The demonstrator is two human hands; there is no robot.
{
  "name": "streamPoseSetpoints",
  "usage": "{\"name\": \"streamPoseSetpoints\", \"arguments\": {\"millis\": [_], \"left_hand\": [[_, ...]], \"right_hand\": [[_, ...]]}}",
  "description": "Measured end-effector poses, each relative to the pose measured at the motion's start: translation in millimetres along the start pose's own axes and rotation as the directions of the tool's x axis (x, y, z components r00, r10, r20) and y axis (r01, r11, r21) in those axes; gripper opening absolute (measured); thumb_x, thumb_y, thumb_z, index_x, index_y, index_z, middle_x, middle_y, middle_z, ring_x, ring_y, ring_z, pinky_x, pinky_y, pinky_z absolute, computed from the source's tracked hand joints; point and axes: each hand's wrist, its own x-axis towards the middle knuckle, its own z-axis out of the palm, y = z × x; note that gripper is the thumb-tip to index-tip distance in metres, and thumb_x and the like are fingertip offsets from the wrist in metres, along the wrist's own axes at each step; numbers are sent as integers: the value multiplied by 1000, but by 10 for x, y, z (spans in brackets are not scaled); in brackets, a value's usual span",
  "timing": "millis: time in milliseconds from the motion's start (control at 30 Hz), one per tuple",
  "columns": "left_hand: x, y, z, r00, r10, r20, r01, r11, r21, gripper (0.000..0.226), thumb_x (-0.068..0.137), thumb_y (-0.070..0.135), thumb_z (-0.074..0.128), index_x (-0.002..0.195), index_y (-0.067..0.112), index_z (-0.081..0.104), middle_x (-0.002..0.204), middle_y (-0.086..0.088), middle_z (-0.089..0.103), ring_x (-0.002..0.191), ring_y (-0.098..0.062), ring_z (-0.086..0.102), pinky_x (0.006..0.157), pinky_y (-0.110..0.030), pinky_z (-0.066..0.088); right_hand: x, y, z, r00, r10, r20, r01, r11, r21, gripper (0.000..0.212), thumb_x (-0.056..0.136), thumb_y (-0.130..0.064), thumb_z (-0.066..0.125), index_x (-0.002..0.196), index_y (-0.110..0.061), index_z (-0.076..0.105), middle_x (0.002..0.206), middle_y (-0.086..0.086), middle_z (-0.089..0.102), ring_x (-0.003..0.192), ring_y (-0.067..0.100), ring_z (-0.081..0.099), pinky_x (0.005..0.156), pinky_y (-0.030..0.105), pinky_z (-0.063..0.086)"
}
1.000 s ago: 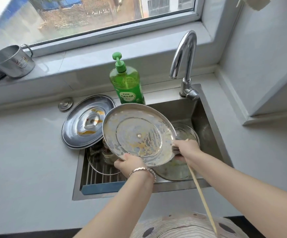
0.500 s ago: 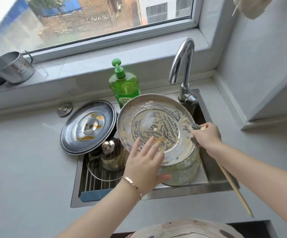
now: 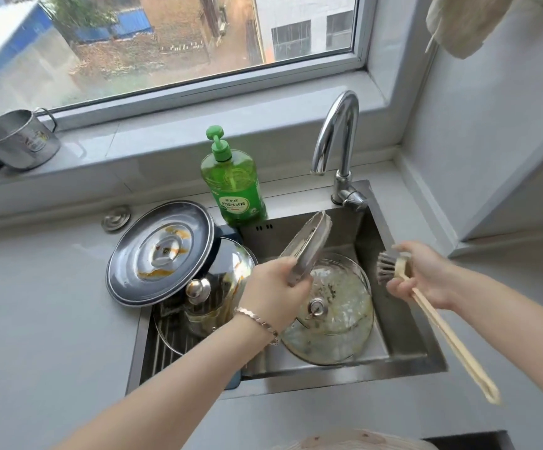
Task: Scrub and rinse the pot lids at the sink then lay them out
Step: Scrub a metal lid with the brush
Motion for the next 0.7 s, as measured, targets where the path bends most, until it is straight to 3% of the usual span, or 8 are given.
{"name": "streamPoseSetpoints", "arguments": {"millis": [67,167,233,333,400,533,633,700], "left_hand": [[15,42,11,1000,-9,-7,8,998,-68,28,79,22,66,56,19,50,47,8,38,49,-7,37,54,-24,35],[24,96,18,998,-56,-7,54,982,-184,27,76,19,66,54,17,51,46,9,40,45,-6,37,50,-20,35],[25,142,8,997,-82,-10,77,973,-215,31,77,10,67,52,18,50,42,10,42,43,-4,38,46,-14,32],[9,161,3,992,-123,1,119,959,-255,45,77,2,65,47,24,41,34,16,43,38,0,40,43,-9,30],[-37,134,16,993,-119,20,120,965,-235,41,77,2,65,46,19,43,34,14,42,38,-1,39,45,-9,30],[-105,75,89,994,-79,75,93,975,-204,15,72,9,66,61,2,60,50,2,46,47,-8,37,50,-23,37],[-102,18,116,993,-118,2,115,967,-226,33,73,5,67,48,16,50,40,12,43,41,-4,35,46,-13,31],[-140,-18,107,992,-123,-11,117,969,-216,42,74,4,68,46,23,44,38,13,42,40,-3,36,44,-10,30]], "right_hand": [[-26,27,108,958,-286,-13,280,945,-169,25,99,-19,36,75,-12,37,50,5,41,45,14,35,28,11,22],[-169,96,297,679,-713,176,684,528,-503,16,96,-26,49,111,-25,46,77,-6,48,62,11,49,51,15,41],[-281,191,373,489,-771,407,790,194,-582,45,92,-33,56,133,-34,39,89,-14,50,76,6,51,69,20,44],[-397,382,503,276,-736,617,791,-190,-581,56,83,-51,55,134,-30,47,96,-17,47,78,6,52,67,17,45],[-301,350,532,291,-765,574,758,-181,-626,46,83,-48,58,125,-29,55,96,-15,47,76,8,53,65,21,46],[-81,138,540,512,-825,240,652,191,-734,20,89,-32,59,105,-21,62,95,-4,51,90,17,54,76,30,42],[-189,410,621,352,-838,416,715,-46,-697,31,86,-31,63,116,-25,60,99,-8,50,80,12,54,69,27,45],[-196,482,610,360,-795,488,764,-49,-643,38,84,-30,66,121,-25,59,99,-11,49,80,9,54,71,24,45]]}}
